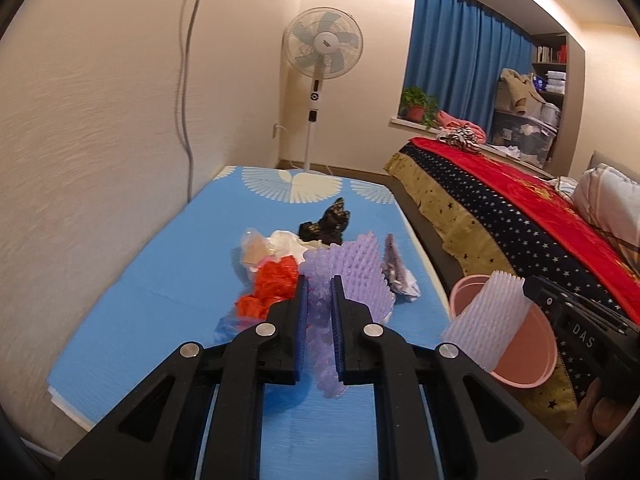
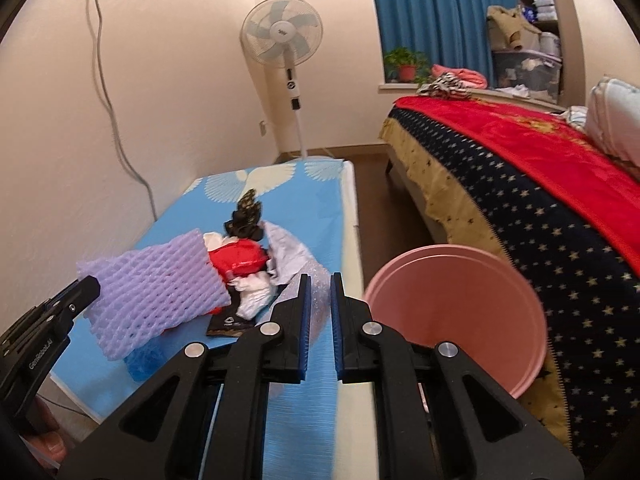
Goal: Collect trash
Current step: 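Carry both foam nets over the pink wastebasket and open both tools to drop them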
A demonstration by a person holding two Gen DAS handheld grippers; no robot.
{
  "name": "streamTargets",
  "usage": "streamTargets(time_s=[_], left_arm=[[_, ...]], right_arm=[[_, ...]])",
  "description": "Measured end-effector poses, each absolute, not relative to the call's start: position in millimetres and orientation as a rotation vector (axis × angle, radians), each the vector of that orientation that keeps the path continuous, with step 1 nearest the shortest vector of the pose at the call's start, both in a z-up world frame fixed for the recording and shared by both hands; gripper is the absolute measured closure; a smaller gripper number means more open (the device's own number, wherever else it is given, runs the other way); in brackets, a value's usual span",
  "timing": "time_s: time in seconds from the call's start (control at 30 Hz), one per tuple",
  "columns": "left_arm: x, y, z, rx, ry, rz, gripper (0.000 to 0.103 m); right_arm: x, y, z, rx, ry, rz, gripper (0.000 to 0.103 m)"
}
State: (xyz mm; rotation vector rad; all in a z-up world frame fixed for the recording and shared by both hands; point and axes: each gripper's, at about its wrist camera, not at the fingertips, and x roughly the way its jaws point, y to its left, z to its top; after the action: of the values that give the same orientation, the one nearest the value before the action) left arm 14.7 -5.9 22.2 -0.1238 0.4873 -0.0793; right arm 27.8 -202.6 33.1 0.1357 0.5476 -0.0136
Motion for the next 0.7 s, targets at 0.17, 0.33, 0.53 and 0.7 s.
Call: streamTargets(time_s=[0.17,0.33,0.53,0.7], left_arm=[[17.1,-20.0,24.8,-0.121,0.489,-0.115,0.092],[20.2,-37.9,27.3,-0.119,0.491,-0.147,0.092],[22.2,-64.1,29.5,-0.099,0.485,-0.193,0.092],[30.5,-85.7,26.1,-0.090,0.496,-0.235,0.092]], right_arm=[[20.6,-221.8,37.9,0.153,0.530,-0.077,0.093],[13.6,-245.1,42.9,0.151,0.490,-0.184,0.093],[10.5,-268.0,46.2,0.164,0.460,-0.285,0.093],[11.1,-282.2,51.1,0.155,0.442,-0.337,0.093]])
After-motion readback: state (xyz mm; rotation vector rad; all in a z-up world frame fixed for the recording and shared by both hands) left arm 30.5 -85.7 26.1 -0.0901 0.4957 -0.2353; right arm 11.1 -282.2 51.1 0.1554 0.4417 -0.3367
